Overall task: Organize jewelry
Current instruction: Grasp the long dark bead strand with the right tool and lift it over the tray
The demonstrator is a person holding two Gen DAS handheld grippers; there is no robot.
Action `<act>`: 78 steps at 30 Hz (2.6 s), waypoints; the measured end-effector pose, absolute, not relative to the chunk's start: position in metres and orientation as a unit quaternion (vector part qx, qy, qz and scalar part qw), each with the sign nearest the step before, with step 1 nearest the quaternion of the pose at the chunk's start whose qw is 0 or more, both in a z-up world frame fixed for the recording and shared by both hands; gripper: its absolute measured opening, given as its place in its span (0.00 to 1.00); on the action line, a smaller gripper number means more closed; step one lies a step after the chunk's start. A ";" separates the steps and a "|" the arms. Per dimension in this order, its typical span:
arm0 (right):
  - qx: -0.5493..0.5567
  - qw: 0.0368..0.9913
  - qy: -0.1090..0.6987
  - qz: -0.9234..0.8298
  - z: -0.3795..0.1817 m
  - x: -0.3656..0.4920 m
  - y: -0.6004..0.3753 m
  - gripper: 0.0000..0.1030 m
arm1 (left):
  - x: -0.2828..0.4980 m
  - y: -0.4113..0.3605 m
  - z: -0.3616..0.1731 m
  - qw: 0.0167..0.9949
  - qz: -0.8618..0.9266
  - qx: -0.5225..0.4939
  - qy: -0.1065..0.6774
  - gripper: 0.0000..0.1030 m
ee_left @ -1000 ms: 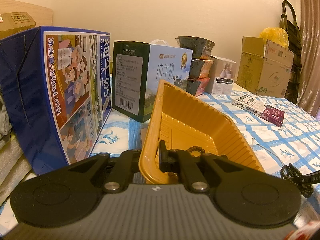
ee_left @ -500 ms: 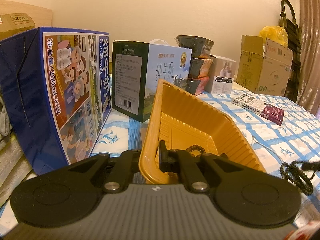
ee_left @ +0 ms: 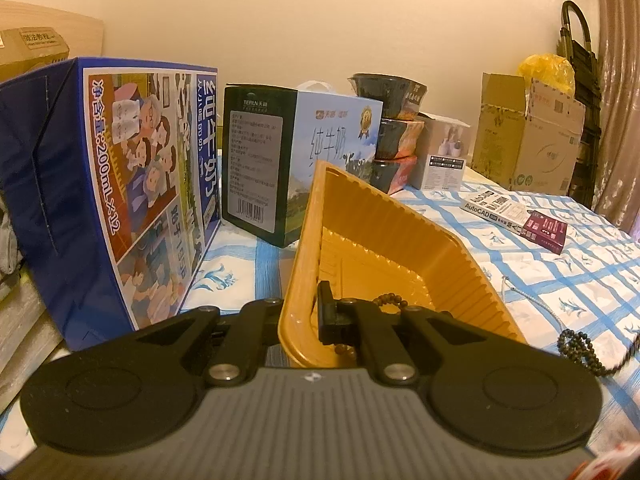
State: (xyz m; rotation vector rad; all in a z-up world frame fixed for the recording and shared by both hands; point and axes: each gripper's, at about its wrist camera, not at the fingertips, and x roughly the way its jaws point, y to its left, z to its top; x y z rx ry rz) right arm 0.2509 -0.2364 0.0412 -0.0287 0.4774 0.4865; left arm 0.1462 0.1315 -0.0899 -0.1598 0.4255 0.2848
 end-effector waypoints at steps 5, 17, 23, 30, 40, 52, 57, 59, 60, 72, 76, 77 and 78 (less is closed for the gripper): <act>-0.038 0.940 0.212 0.263 0.087 0.241 -0.235 0.07 | 0.146 0.132 -0.089 0.964 0.141 -0.078 0.211 0.05; -0.112 0.924 0.192 0.313 0.164 0.241 -0.222 0.07 | 0.146 0.132 -0.087 0.963 0.144 -0.075 0.215 0.05; -0.127 0.916 0.156 0.347 0.210 0.240 -0.203 0.07 | 0.144 0.131 -0.087 0.963 0.143 -0.079 0.215 0.05; -0.129 0.906 0.123 0.383 0.243 0.241 -0.174 0.07 | 0.144 0.130 -0.086 0.963 0.142 -0.086 0.214 0.05; -0.088 0.891 0.093 0.436 0.258 0.250 -0.126 0.07 | 0.143 0.130 -0.087 0.962 0.141 -0.087 0.215 0.05; -0.073 0.859 0.144 0.485 0.220 0.265 -0.052 0.07 | 0.141 0.130 -0.087 0.962 0.141 -0.089 0.215 0.05; -0.084 0.842 0.196 0.495 0.181 0.270 -0.028 0.07 | 0.141 0.130 -0.088 0.962 0.141 -0.092 0.215 0.05; -0.082 0.836 0.223 0.494 0.160 0.272 -0.021 0.07 | 0.141 0.130 -0.088 0.962 0.141 -0.093 0.215 0.05; -0.080 0.832 0.238 0.494 0.148 0.273 -0.019 0.07 | 0.141 0.131 -0.088 0.962 0.141 -0.094 0.215 0.05; -0.047 0.825 0.286 0.486 0.092 0.288 -0.018 0.07 | 0.140 0.132 -0.089 0.962 0.141 -0.096 0.215 0.05; 0.008 0.832 0.222 0.508 0.111 0.286 -0.028 0.07 | 0.140 0.132 -0.089 0.962 0.141 -0.096 0.215 0.05; 0.019 0.834 0.212 0.510 0.115 0.286 -0.029 0.07 | 0.140 0.132 -0.089 0.962 0.141 -0.096 0.216 0.05; 0.030 0.835 0.202 0.511 0.117 0.286 -0.032 0.07 | 0.140 0.132 -0.089 0.962 0.141 -0.096 0.216 0.05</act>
